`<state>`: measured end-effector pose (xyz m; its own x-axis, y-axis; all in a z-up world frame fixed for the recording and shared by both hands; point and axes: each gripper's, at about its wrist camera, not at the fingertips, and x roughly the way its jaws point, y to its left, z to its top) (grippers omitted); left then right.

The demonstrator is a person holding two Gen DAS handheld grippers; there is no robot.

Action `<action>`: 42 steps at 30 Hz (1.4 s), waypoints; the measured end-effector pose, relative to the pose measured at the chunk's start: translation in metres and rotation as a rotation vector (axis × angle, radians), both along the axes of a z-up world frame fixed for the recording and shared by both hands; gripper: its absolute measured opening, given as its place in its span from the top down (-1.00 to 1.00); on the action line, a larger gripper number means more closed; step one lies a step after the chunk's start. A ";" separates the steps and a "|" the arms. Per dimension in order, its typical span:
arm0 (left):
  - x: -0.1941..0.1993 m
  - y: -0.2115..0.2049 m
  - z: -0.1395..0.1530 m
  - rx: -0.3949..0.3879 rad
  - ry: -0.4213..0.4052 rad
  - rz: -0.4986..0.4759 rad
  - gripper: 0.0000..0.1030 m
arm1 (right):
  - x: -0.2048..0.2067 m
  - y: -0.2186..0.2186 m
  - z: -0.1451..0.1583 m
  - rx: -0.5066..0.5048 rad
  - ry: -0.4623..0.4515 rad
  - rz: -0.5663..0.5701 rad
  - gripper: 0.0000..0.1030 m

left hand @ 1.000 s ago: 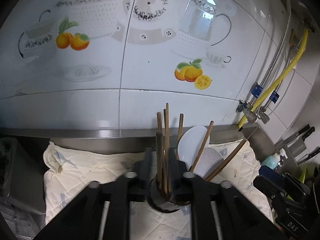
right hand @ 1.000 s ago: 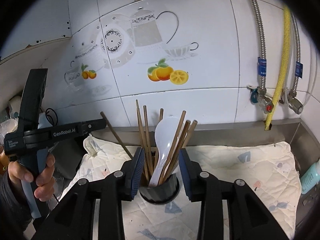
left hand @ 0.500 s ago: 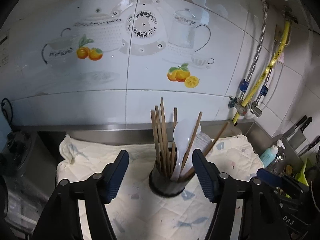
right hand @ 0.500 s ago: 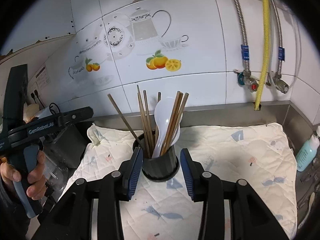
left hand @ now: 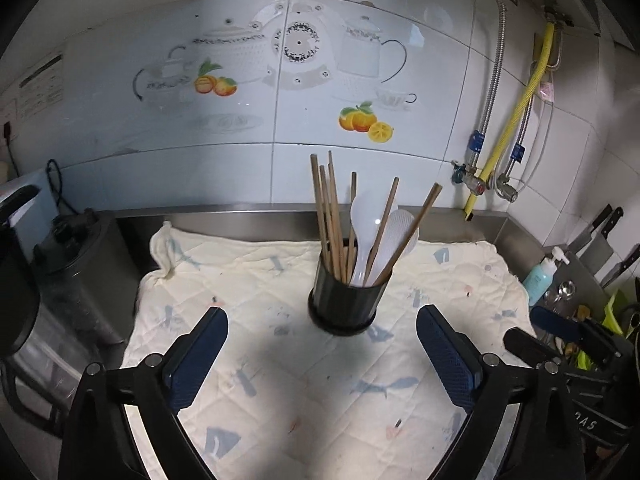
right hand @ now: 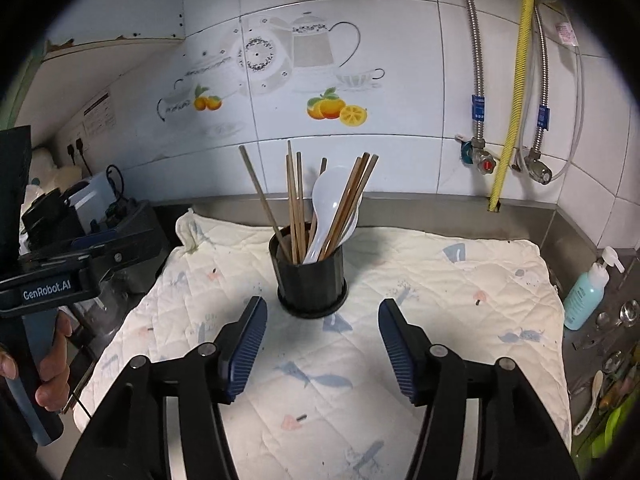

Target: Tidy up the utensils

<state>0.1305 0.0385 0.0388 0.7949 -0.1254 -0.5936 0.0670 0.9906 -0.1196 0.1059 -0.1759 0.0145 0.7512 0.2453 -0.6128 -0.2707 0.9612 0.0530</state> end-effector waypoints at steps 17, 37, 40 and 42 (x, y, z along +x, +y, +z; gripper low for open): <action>-0.078 -0.003 -0.019 0.020 -0.002 0.072 -1.00 | -0.046 -0.016 -0.010 -0.020 0.009 -0.005 -0.36; -0.090 -0.023 -0.033 0.104 0.041 0.085 -1.00 | -0.059 -0.043 -0.015 0.024 0.021 -0.058 -0.36; -0.090 -0.023 -0.035 0.097 0.048 0.083 -1.00 | -0.060 -0.043 -0.015 0.022 0.022 -0.057 -0.36; -0.091 -0.023 -0.036 0.101 0.051 0.081 -1.00 | -0.061 -0.042 -0.015 0.018 0.021 -0.056 -0.36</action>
